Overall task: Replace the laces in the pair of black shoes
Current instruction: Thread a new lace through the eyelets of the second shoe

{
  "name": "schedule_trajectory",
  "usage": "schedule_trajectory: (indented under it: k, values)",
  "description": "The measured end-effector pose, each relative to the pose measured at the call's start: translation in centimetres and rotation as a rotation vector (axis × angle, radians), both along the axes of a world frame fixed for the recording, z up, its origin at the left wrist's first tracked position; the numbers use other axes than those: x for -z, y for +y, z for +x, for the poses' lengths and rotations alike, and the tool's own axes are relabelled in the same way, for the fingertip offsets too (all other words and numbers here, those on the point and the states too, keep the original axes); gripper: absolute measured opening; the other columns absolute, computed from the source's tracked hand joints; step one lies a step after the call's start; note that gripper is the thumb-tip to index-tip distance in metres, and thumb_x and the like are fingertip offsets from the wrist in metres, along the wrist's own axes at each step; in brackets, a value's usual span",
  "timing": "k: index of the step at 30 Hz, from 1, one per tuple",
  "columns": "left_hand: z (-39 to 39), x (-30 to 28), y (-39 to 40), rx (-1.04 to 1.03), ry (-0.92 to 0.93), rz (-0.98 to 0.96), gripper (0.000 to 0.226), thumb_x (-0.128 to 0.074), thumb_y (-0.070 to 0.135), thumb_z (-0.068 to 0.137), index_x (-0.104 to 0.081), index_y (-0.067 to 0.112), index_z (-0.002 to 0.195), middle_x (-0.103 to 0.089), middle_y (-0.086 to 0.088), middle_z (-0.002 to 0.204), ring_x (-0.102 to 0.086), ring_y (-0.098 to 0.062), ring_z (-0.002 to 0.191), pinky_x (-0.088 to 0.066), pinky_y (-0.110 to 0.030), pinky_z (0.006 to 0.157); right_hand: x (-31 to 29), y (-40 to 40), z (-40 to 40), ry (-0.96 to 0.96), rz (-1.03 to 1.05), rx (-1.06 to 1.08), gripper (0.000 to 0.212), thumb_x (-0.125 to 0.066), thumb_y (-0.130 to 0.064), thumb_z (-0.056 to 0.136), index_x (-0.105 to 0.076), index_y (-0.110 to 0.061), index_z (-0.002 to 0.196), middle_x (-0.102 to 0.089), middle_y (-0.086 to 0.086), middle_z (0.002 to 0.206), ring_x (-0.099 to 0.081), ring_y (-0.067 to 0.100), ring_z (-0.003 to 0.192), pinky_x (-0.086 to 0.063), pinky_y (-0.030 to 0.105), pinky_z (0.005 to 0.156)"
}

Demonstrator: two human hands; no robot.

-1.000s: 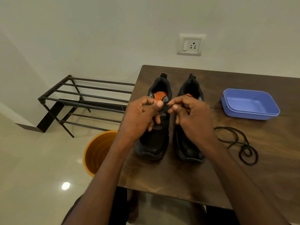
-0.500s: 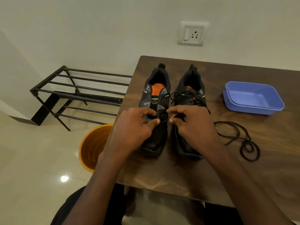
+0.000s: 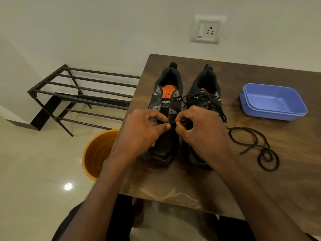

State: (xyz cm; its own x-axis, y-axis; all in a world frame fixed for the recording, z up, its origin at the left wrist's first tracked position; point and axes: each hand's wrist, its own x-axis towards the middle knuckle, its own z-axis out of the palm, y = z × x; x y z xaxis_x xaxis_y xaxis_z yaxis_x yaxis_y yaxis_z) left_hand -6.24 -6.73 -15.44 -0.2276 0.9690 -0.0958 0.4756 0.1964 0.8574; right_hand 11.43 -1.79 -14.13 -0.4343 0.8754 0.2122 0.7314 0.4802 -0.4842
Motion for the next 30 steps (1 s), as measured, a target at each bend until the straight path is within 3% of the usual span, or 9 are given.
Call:
schedule_trajectory:
  k: [11,16,21,26,28,30]
  values:
    - [0.3,-0.1,0.0,0.026,0.01,0.001,0.016,-0.067,0.023,0.1,-0.074,0.02,0.114,-0.062,0.012,0.051,-0.056,0.0,0.043,-0.046,-0.012,0.05,0.2,-0.9,-1.3,-0.102,0.069,0.051,0.011,-0.064,-0.033,0.096,-0.07,-0.028,0.104,-0.061,-0.009,0.103,-0.054,0.012,0.099,-0.05,0.033,0.075]
    - [0.6,-0.4,0.2,0.034,0.105,0.006,0.023,-0.061,0.022,0.104,-0.073,0.024,0.124,-0.057,0.019,0.07,-0.057,0.013,0.048,-0.045,-0.009,0.047,0.3,-1.1,-0.8,-0.039,0.044,0.043,0.018,-0.062,-0.029,0.099,-0.075,-0.026,0.113,-0.069,-0.006,0.107,-0.063,0.014,0.098,-0.055,0.036,0.084]
    - [0.1,-0.5,0.4,0.101,0.12,-0.042,0.022,-0.061,0.026,0.104,-0.072,0.026,0.123,-0.062,0.016,0.049,-0.056,-0.001,0.039,-0.052,-0.016,0.051,0.3,-1.4,-1.2,0.02,0.0,0.121,0.018,-0.07,-0.021,0.096,-0.075,-0.023,0.113,-0.074,-0.005,0.109,-0.067,0.014,0.102,-0.054,0.034,0.092]
    - [-0.2,-0.8,0.8,0.169,0.13,-0.063,0.013,-0.059,0.027,0.104,-0.069,0.023,0.112,-0.062,0.004,0.049,-0.054,-0.004,0.039,-0.044,-0.014,0.046,0.4,-1.2,-1.1,0.023,-0.03,0.072,0.016,-0.07,-0.021,0.096,-0.072,-0.022,0.111,-0.07,-0.004,0.108,-0.064,0.011,0.098,-0.054,0.03,0.09]
    - [0.0,-0.8,1.0,0.164,0.169,-0.056,0.012,-0.058,0.029,0.105,-0.067,0.024,0.111,-0.067,0.003,0.063,-0.057,-0.002,0.043,-0.044,-0.012,0.046,0.5,-1.2,-1.1,0.036,-0.038,0.025,0.025,-0.068,-0.026,0.096,-0.066,-0.023,0.121,-0.064,-0.005,0.113,-0.061,0.01,0.102,-0.054,0.031,0.089]
    - [0.2,-0.8,1.0,0.15,0.216,-0.048,0.011,-0.057,0.03,0.105,-0.064,0.026,0.112,-0.066,0.006,0.076,-0.062,0.003,0.052,-0.046,-0.011,0.048,0.6,-1.3,-1.1,0.021,-0.039,-0.044,0.047,-0.068,-0.029,0.096,-0.053,-0.027,0.141,-0.054,-0.005,0.131,-0.057,0.011,0.113,-0.053,0.031,0.093]
